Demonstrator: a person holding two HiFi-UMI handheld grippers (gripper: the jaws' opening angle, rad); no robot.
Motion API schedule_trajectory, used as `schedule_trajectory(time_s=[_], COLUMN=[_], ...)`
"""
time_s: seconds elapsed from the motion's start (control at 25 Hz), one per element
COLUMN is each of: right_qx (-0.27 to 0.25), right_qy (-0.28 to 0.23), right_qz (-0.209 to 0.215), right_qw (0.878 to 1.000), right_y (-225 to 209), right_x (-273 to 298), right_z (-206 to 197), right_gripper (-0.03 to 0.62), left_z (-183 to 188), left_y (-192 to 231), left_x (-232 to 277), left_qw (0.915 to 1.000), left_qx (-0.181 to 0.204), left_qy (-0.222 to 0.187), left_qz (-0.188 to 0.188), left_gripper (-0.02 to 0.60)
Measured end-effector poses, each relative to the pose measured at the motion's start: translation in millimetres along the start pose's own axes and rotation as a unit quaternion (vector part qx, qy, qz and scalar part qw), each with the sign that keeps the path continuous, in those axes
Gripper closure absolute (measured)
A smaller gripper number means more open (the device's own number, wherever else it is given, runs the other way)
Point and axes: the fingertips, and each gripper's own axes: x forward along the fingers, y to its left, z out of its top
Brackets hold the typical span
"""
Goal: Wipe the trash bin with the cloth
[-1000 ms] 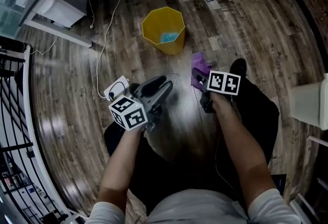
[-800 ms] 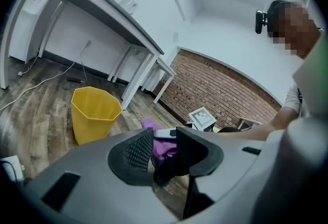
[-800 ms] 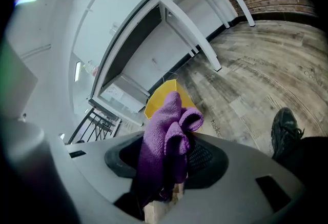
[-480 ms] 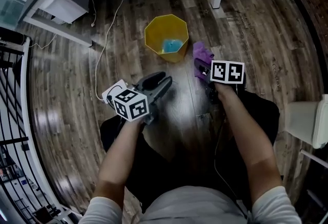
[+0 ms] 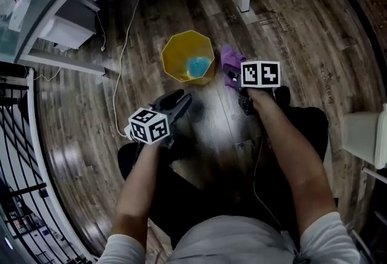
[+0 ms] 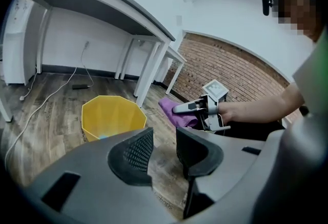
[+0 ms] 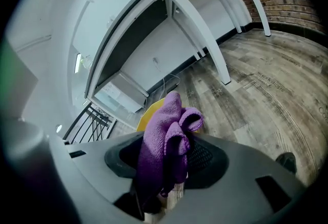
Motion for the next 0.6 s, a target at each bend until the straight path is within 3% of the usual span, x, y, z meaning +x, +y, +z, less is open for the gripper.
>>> schedule_trajectory(time_s=[0.24,0.44,0.6], right_qx=[-0.003,-0.024,-0.005], right_qy=[0.018,0.050,0.057], right_qz=[-0.016,-0.034,-0.022], right_qw=[1.000,0.998,0.998], right_y=[-20.6,-50.9,-57.5], right_x=[27.8,40.5,39.4], right_z=[13.0,16.0,9.0], right_gripper=[0.395,0.395,0.395], left_z=[14.5,13.2,7.0], left_y=[32.2,47.9,42.4], left_x=[18.3,27.5,23.2], left_qw=[0.9976,0.9875,0.9814], left_qx=[0.056,0.118,0.131], left_qy=[0.037,0.101,0.138], left_qz=[0.018,0.023,0.024], left_gripper=[0.442,0.442,0.442])
